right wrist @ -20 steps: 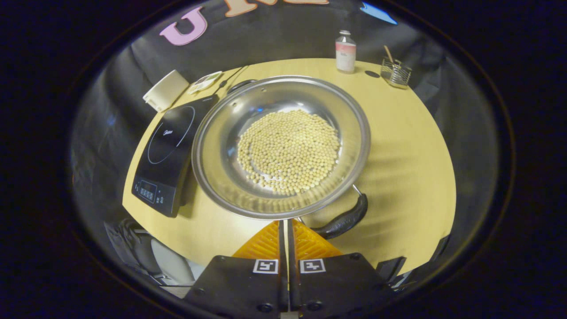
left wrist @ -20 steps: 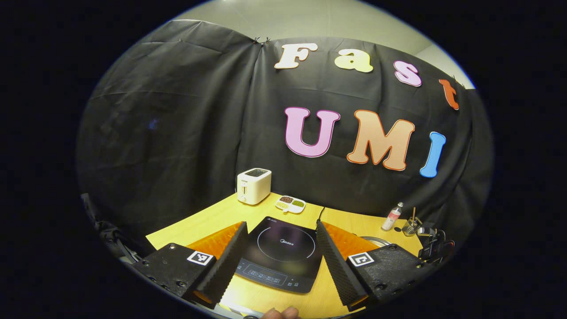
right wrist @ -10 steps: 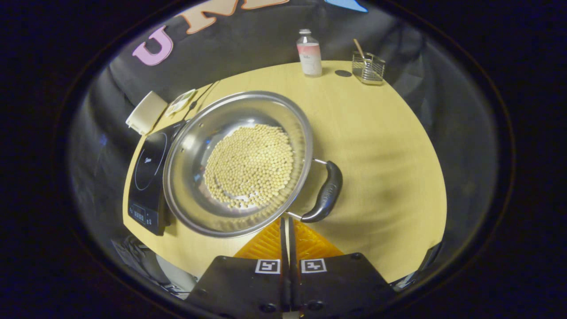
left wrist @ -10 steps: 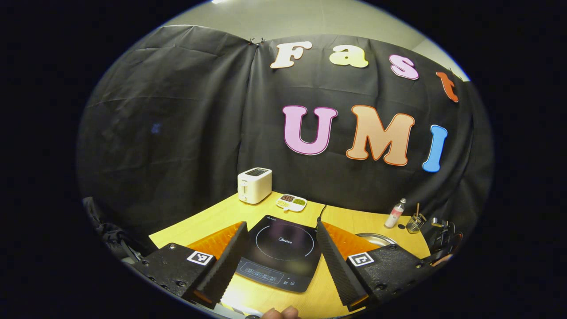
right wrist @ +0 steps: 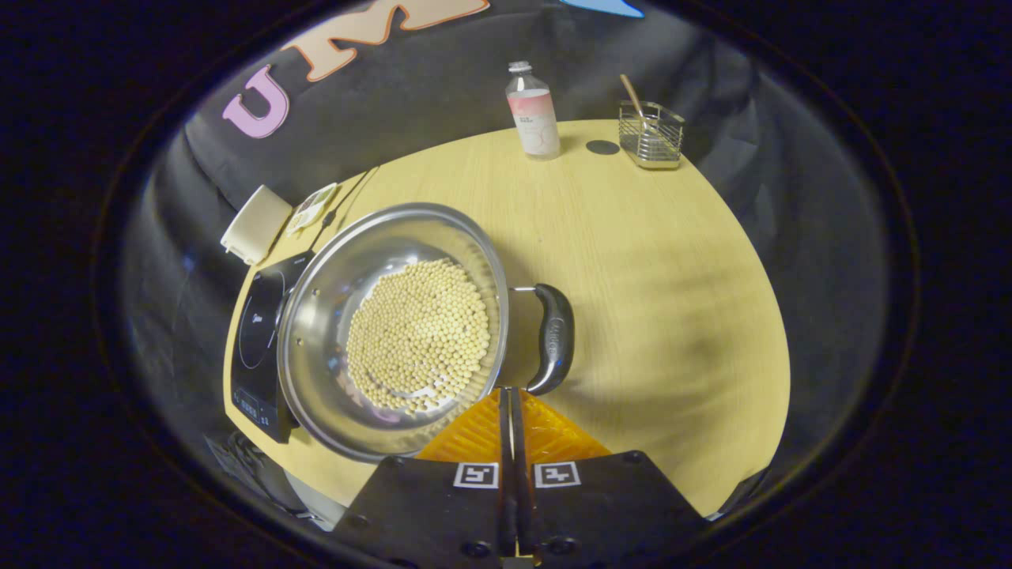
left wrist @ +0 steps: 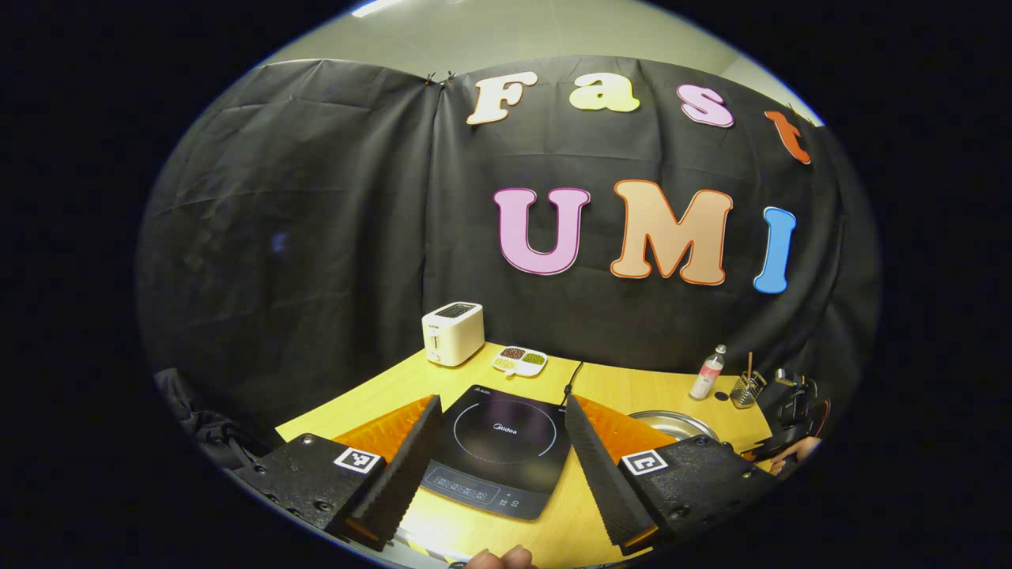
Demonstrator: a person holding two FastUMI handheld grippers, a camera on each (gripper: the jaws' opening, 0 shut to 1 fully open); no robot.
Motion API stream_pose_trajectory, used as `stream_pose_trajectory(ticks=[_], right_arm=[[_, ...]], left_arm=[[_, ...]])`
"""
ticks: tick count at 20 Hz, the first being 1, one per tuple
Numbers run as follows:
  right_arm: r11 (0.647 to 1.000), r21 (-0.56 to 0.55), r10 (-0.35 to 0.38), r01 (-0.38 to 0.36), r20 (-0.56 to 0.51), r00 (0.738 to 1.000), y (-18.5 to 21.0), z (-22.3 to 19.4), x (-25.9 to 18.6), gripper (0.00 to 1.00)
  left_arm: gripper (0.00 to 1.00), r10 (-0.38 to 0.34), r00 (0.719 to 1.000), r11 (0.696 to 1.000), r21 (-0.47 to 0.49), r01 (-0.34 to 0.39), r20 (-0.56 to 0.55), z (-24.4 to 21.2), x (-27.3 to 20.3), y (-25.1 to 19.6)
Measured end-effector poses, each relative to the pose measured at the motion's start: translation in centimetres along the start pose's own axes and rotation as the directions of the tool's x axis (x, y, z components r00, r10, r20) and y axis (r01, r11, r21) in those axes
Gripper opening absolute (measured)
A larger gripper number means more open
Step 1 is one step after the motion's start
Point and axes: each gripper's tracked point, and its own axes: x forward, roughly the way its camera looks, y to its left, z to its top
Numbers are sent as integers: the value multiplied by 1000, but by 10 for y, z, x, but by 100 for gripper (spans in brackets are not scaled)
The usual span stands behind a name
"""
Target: First push the handle of the pot to place it horizontally, then grasp the pot with both hands and set it on the induction cooktop.
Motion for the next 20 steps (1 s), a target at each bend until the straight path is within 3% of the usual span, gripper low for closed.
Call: stream_pose_trajectory(ticks=[1, 3, 4, 5, 8, 9, 13, 20], right_arm=[[1000, 6, 5, -5, 1, 1000, 0, 1, 1, 0], [1000, 9, 15, -15, 5, 1000, -1, 4, 2, 2], [1000, 11, 20, -21, 6, 1000, 0, 5, 2, 2], [1000, 11, 24, -24, 4, 1000, 0, 4, 2, 2], [999, -19, 28, -27, 29, 999, 3, 4, -5, 3], [999, -27, 23, -22, 42, 999, 3, 4, -8, 0], [1000, -27, 7, -4, 113, 994, 11, 15, -17, 3], [994, 48, -110, 103, 196, 974, 11, 39, -31, 0]], left_arm=[[95, 1, 1000, 1000, 12, -1, 1, 1, -1, -1], [95, 4, 1000, 1000, 26, -4, -1, 2, -3, -4], [90, 4, 1000, 1000, 27, -4, -7, 1, -3, -6], [95, 0, 1000, 1000, 27, 1, -16, 0, -1, -9], [95, -30, 999, 999, 37, 31, -32, -4, 9, -22], [95, -49, 998, 998, 46, 51, -39, -5, 15, -29], [95, -150, 986, 986, 67, 155, -68, -15, 45, -55], [95, -310, 942, 948, 30, 316, -127, -36, 99, -78]])
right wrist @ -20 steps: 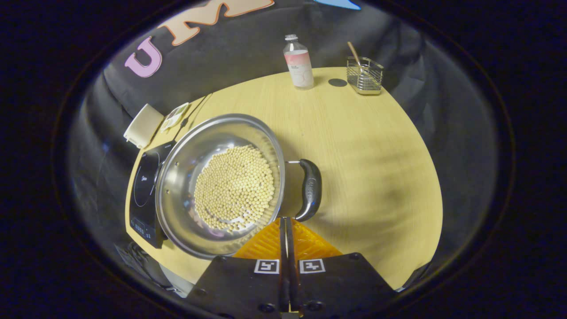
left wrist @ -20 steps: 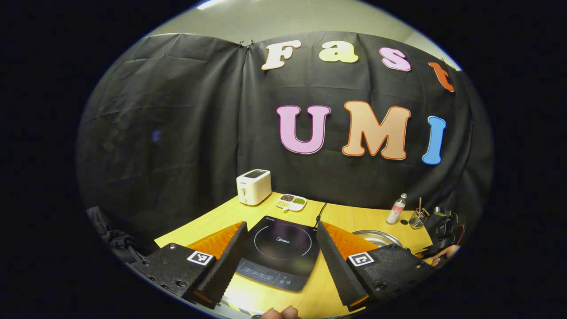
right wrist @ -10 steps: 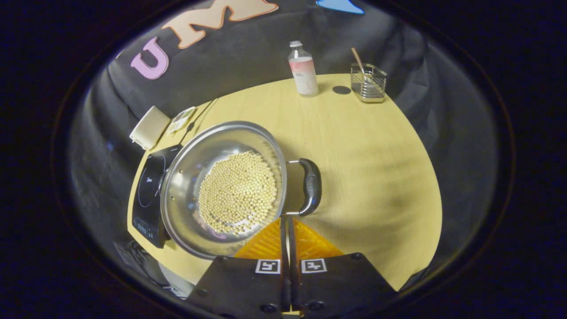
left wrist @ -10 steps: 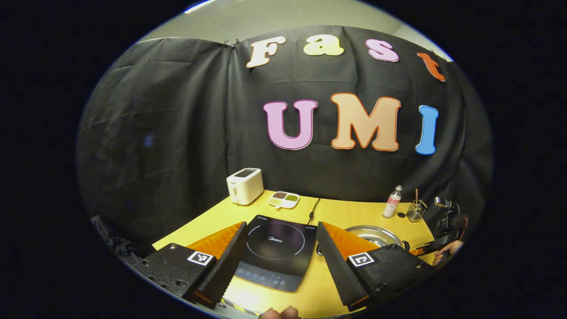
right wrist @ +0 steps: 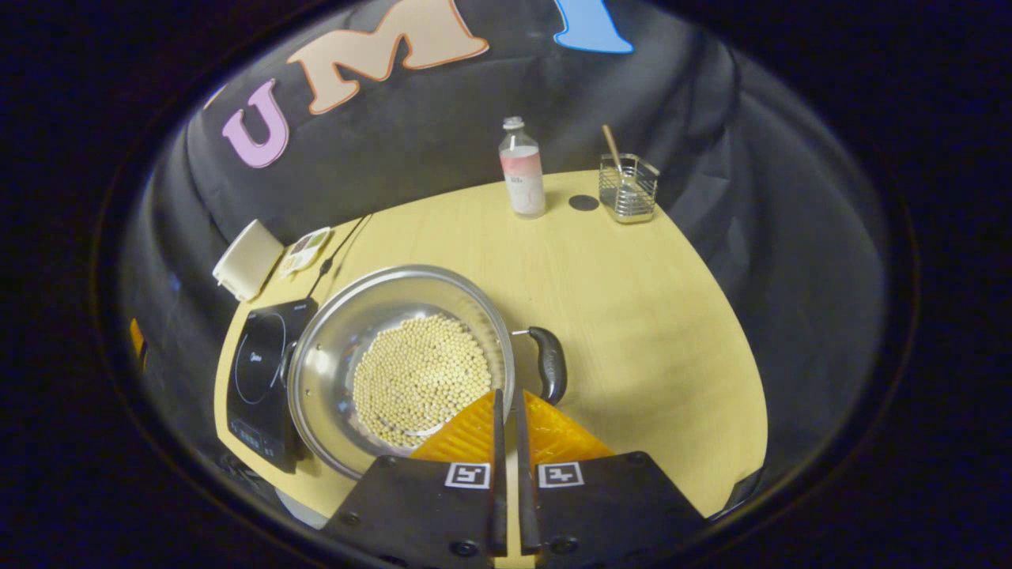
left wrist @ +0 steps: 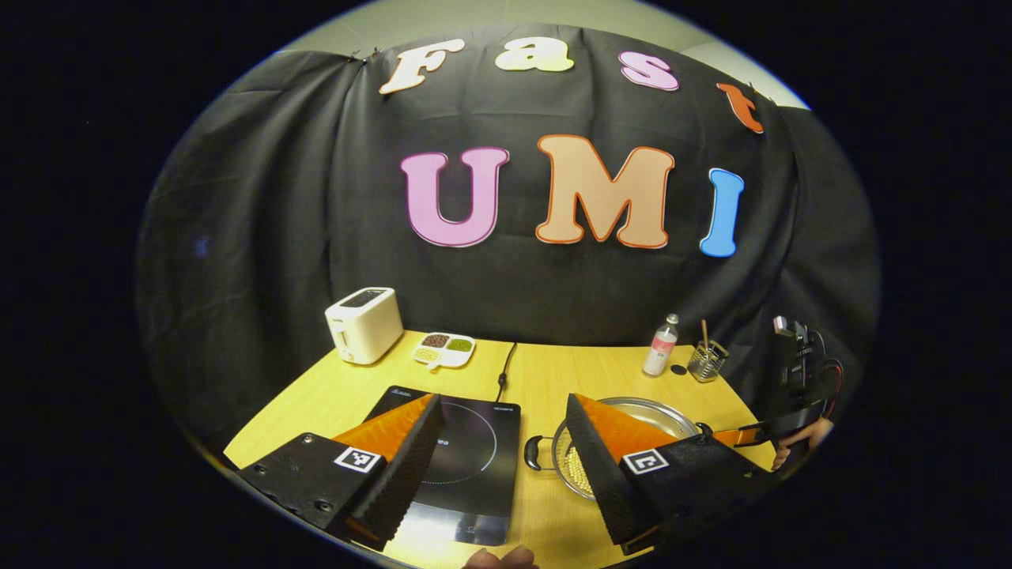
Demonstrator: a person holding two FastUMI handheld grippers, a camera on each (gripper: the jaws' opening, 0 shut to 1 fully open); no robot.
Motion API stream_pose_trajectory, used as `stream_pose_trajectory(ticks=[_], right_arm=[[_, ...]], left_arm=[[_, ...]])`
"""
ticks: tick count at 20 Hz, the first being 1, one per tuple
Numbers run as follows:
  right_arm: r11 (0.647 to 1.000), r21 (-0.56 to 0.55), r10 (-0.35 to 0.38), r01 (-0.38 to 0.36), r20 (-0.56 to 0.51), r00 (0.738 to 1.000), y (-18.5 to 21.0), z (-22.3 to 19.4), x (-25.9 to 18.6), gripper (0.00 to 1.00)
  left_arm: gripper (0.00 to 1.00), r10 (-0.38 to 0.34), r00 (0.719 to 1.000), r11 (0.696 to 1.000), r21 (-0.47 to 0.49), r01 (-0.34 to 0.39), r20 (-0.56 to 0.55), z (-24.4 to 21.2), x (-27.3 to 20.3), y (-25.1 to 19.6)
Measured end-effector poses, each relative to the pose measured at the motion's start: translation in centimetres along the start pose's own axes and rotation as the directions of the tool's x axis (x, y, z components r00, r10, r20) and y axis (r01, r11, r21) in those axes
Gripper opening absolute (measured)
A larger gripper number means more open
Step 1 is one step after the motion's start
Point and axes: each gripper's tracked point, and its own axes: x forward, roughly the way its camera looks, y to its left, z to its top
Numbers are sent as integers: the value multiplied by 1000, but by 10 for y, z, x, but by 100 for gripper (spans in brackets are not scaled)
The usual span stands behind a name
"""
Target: First push the handle of the pot to place it horizontally, then grasp the pot with both hands and set it on the induction cooktop.
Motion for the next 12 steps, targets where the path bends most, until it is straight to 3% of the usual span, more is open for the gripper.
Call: stream_pose_trajectory(ticks=[1, 2, 4, 7, 8, 9, 10, 11, 12], right_arm=[[1000, 0, -28, 28, 14, 1000, -3, 3, -4, 0], [999, 6, -44, 44, 33, 999, -4, 8, -7, 7], [998, 19, -66, 65, 49, 997, -2, 13, -8, 12], [994, 7, -112, 111, 53, 992, -5, 12, -8, 37], [992, -13, -128, 129, 54, 990, -8, 13, -4, 51], [990, -31, -139, 140, 47, 989, -10, 12, -1, 50], [988, -49, -144, 145, 25, 989, -12, 9, 5, 66], [988, -60, -146, 146, 5, 989, -12, 5, 9, 73], [988, -65, -141, 140, 2, 990, -12, 6, 14, 73]], left_arm=[[95, -27, 1000, 1000, -7, 27, -10, -1, 7, -2], [95, -47, 999, 999, -9, 47, -16, -3, 13, -3], [95, -94, 995, 996, -6, 94, -23, -8, 29, -7], [95, -129, 989, 991, 8, 130, -65, -22, 48, -12], [96, -134, 987, 991, 10, 135, -83, -28, 54, -15], [95, -139, 985, 990, 11, 141, -101, -37, 62, -19], [95, -143, 981, 989, 10, 146, -134, -48, 68, -23], [95, -145, 973, 989, 10, 149, -178, -65, 73, -28], [96, -147, 967, 988, 4, 151, -210, -76, 77, -32]])
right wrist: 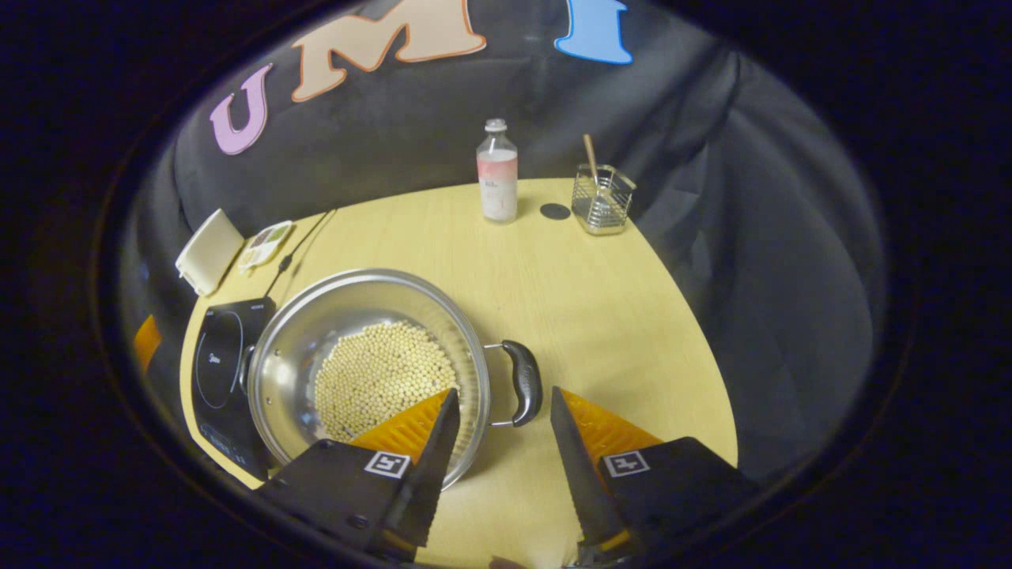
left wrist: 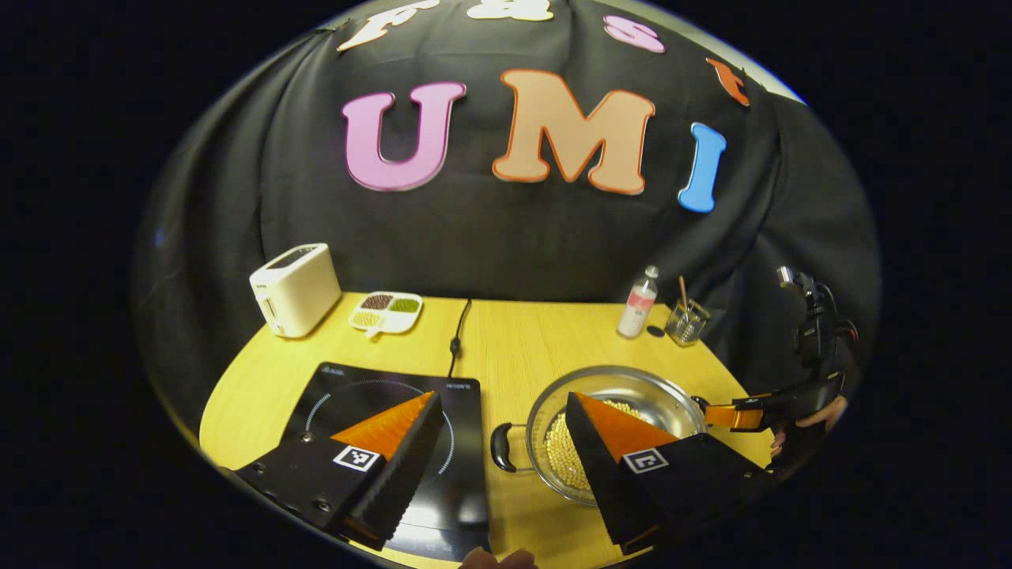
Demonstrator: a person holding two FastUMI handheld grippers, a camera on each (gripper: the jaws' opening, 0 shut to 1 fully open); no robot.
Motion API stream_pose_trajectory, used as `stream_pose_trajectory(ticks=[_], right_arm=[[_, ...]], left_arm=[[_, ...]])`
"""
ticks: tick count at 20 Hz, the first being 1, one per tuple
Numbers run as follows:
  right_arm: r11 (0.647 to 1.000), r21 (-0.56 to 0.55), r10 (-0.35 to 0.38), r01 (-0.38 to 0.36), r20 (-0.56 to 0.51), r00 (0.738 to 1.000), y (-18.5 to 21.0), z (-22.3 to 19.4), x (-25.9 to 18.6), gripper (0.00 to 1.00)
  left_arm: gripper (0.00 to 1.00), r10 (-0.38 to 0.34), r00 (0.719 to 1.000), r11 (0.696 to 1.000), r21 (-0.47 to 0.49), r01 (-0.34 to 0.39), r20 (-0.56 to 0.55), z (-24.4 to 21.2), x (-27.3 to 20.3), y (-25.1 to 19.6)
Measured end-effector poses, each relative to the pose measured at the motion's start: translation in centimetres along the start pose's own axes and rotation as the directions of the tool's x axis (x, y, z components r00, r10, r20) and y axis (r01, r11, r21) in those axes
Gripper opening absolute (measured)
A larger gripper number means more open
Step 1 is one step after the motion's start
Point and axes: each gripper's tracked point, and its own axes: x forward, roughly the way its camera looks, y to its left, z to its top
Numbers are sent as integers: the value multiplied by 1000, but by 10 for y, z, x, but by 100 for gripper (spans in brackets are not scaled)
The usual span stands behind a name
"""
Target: First push the handle of the pot to place it horizontally, then grasp the pot with both hands and set it on the induction cooktop.
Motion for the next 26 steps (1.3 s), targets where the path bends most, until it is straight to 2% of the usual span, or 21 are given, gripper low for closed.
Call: stream_pose_trajectory(ticks=[5, 7, 8, 11, 15, 19, 20, 21, 22, 24, 26], right_arm=[[1000, -8, 0, 0, -39, 999, -6, -3, 26, 73], [1000, -12, 5, -6, -49, 999, -7, -5, 34, 72], [1000, -16, 7, -8, -57, 998, -6, -6, 38, 74], [999, -43, 12, -15, -73, 997, -3, -11, 47, 76], [999, -30, 22, -25, -94, 995, -3, -15, 53, 75], [999, -30, 38, -41, -104, 994, 0, -17, 58, 77], [998, -32, 48, -52, -115, 992, 5, -17, 59, 75], [998, -38, 42, -47, -118, 992, 4, -21, 61, 67], [998, -40, 33, -38, -121, 992, 4, -22, 63, 63], [999, -15, 33, -35, -127, 991, 4, -19, 66, 65], [1000, 0, 31, -31, -129, 991, 3, -18, 63, 54]], left_arm=[[96, -1, 991, 1000, -7, 0, -137, -40, 37, -16], [100, 45, 982, 999, 0, -46, -184, -54, 48, -8], [96, 62, 978, 998, 1, -63, -197, -59, 54, -6], [96, 93, 960, 996, 26, -90, -264, -77, 71, -5], [96, 92, 935, 996, 38, -84, -343, -100, 84, -9], [98, 82, 929, 996, 0, -88, -362, -107, 89, -9], [98, 79, 929, 996, -2, -85, -363, -107, 91, -9], [97, 82, 925, 996, 2, -87, -371, -110, 93, -8], [96, 88, 920, 996, 10, -91, -381, -112, 94, -6], [90, 109, 920, 994, 42, -101, -377, -112, 100, 0], [75, 120, 918, 993, 62, -105, -378, -113, 104, 3]])
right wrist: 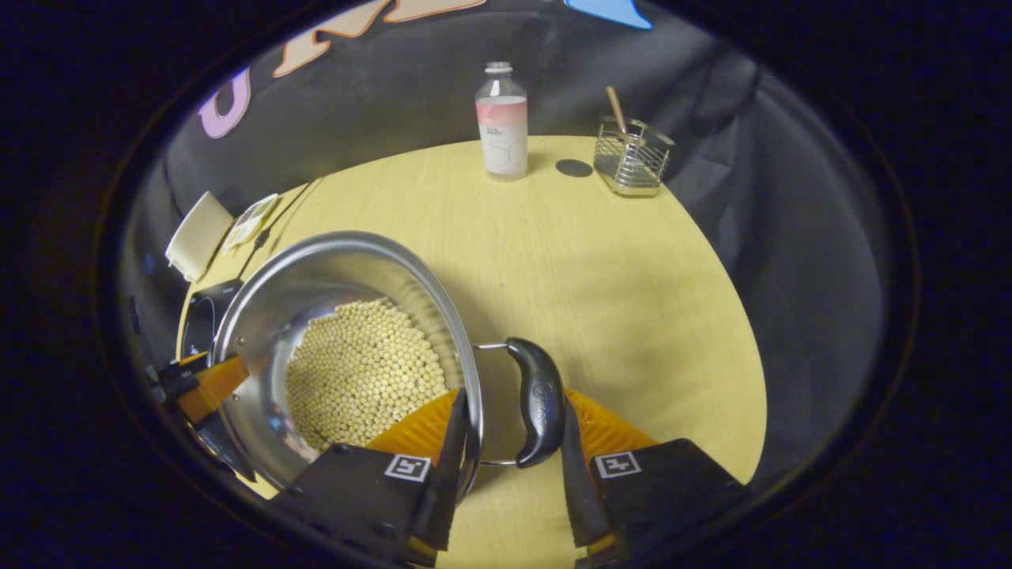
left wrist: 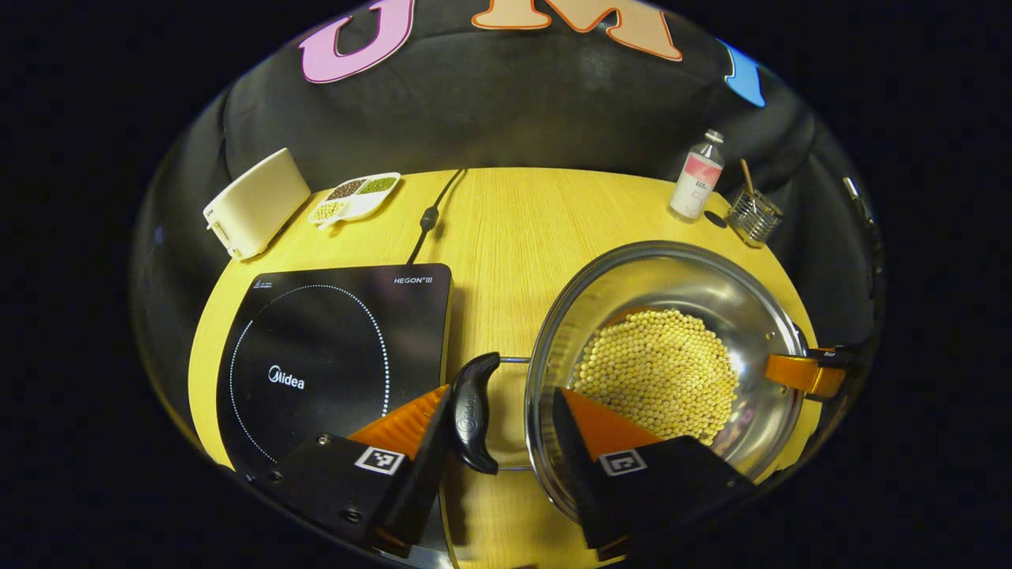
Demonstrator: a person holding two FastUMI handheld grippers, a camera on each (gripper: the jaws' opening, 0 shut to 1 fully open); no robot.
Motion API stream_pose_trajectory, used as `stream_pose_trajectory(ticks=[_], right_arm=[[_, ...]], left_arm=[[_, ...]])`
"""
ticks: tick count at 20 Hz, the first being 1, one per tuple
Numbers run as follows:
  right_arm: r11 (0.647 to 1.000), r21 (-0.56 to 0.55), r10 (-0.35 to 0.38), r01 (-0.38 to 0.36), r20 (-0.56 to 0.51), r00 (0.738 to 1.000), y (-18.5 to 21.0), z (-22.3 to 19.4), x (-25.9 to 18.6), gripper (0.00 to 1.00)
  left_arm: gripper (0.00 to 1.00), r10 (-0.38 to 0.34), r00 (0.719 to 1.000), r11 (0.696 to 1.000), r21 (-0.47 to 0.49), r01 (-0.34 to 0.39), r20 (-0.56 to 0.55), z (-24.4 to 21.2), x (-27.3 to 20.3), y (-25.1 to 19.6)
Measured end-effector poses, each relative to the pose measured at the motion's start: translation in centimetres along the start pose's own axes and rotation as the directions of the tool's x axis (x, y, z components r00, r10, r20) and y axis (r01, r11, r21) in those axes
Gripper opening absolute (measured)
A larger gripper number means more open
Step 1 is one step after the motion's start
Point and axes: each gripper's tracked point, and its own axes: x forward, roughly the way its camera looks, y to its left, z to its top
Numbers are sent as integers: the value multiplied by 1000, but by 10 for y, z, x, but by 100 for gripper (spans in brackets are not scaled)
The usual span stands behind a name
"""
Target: First push the handle of the pot to place it horizontally, then grasp the pot with both hands and set it on the induction cooktop.
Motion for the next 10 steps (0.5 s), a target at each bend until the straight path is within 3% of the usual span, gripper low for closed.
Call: stream_pose_trajectory(ticks=[1, 2, 7, 10], right_arm=[[1000, 4, -6, 7, -6, 1000, 0, -3, 3, 59], [1000, 7, -7, 7, -10, 1000, -1, -2, 2, 50], [999, 32, -17, 18, -36, 999, -1, -5, -3, 50], [999, 43, -21, 24, -59, 998, -1, -7, -1, 41]], left_arm=[[69, 1, 1000, 1000, 17, 0, -16, 0, 1, -1], [69, 4, 1000, 1000, 31, -4, -19, 1, 7, -1], [66, -15, 994, 1000, 22, 18, -109, 0, 4, 0], [61, -39, 983, 998, 47, 48, -179, -4, 2, 0]])
